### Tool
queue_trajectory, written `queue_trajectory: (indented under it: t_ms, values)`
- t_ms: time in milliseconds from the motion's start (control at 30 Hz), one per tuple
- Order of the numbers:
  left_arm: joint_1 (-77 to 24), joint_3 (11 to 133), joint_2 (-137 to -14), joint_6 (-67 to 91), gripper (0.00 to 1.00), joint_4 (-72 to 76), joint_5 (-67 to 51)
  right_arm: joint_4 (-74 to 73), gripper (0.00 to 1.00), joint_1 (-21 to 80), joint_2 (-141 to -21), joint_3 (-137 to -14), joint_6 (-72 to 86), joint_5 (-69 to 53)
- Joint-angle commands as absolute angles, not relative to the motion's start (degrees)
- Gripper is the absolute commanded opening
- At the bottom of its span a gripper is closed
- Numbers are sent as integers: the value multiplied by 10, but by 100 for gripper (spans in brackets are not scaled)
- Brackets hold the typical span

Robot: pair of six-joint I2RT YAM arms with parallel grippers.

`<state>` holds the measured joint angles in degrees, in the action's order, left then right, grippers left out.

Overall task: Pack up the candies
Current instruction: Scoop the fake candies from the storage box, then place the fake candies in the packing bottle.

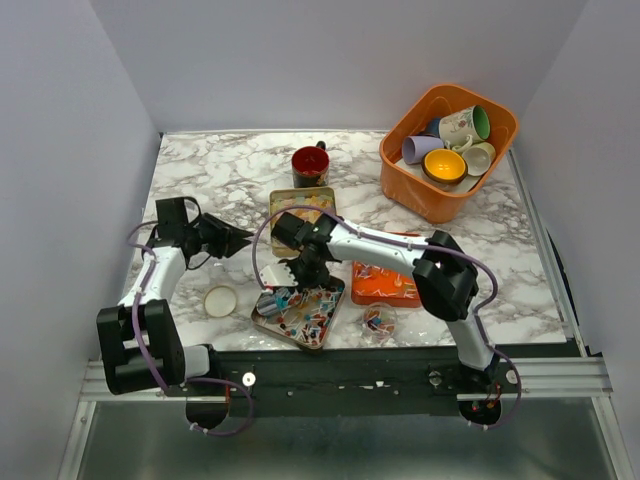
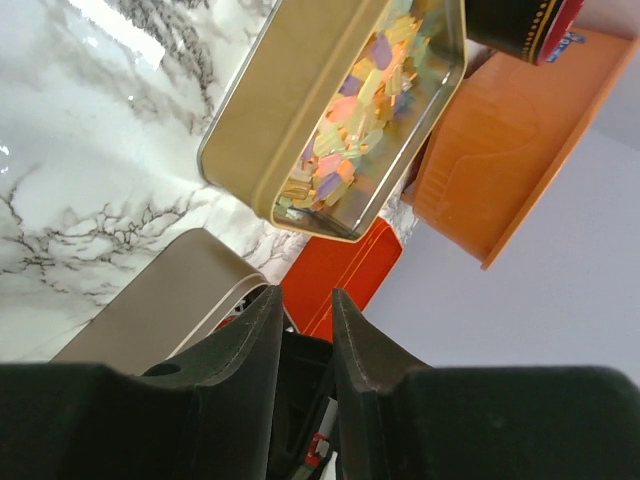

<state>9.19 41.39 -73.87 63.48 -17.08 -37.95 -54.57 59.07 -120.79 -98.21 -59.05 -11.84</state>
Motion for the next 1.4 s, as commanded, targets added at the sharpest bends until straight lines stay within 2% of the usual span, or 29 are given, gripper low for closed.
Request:
queue_trajectory:
  t_ms: [0, 200, 367, 467, 700, 967, 1367]
  values:
    - [106, 446, -754, 612, 35, -206, -410, -516, 1, 576, -1188, -981, -615, -197]
    - [107, 473, -757, 560, 37, -245, -438, -526, 1, 561, -1118, -935, -627, -238]
    - [107, 490, -752, 509, 44, -258, -465, -555, 1, 543, -1058, -913, -630, -219]
    - [107, 495, -735, 464, 45, -261, -459, -584, 1, 524, -1014, -896, -649, -200]
    - [106, 497, -700, 395, 46, -263, -420, -671, 1, 499, -885, -791, -722, -79]
    - [107, 483, -684, 415, 47, -227, -416, -754, 1, 494, -755, -680, -722, 16]
    - [107, 457, -654, 446, 49, -193, -423, -798, 1, 493, -722, -603, -716, 175]
